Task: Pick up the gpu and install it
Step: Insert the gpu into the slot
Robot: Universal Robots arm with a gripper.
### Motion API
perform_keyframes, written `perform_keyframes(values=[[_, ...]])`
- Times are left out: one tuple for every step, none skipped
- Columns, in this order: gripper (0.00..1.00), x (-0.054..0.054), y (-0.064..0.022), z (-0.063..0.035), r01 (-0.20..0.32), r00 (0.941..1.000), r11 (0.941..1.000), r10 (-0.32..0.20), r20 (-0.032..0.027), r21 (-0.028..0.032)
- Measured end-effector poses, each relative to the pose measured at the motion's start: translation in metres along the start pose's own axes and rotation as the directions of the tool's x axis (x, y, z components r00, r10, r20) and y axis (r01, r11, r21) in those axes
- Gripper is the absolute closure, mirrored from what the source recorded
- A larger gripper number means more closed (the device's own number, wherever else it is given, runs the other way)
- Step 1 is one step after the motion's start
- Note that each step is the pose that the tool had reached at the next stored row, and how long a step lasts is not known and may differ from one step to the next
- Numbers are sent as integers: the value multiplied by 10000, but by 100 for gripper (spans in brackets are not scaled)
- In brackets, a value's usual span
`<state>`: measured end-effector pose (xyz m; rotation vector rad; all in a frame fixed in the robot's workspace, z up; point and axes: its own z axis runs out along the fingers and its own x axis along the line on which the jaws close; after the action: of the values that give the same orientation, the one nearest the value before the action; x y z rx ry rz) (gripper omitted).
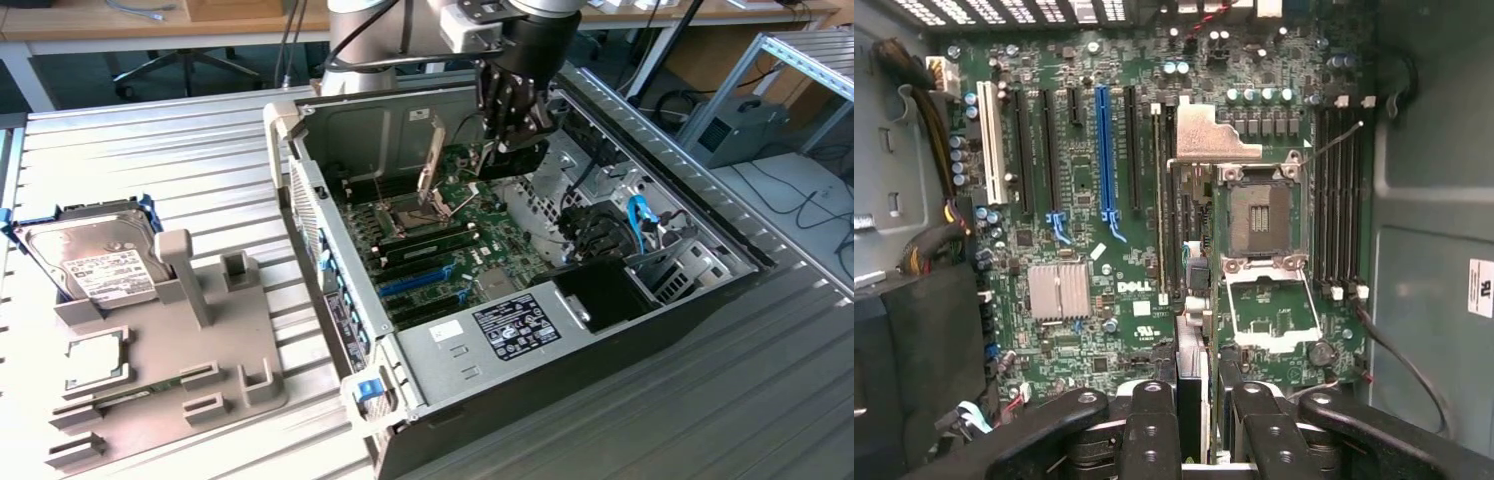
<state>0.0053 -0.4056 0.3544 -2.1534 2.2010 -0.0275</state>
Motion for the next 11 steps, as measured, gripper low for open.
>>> perform_keyframes(values=[[74, 0, 0, 0, 54, 10000, 10000, -54, 3, -2], [74, 0, 0, 0, 222, 9998, 9998, -222, 12, -7], [74, 0, 0, 0, 223, 9998, 9998, -223, 13, -7], [74, 0, 0, 0, 223, 9998, 9998, -223, 13, -8], [74, 0, 0, 0, 224, 9997, 9997, -224, 13, -7], [74, 0, 0, 0, 224, 9997, 9997, -224, 13, -7], [74, 0, 0, 0, 223, 9997, 9998, -223, 13, -7], [74, 0, 0, 0, 223, 9997, 9998, -223, 13, -7], [74, 0, 0, 0, 225, 9997, 9997, -225, 14, 7], [74, 0, 0, 2, 229, 9997, 9997, -229, 14, 122], [74, 1, 0, 3, 231, 9997, 9995, -231, 14, 217]])
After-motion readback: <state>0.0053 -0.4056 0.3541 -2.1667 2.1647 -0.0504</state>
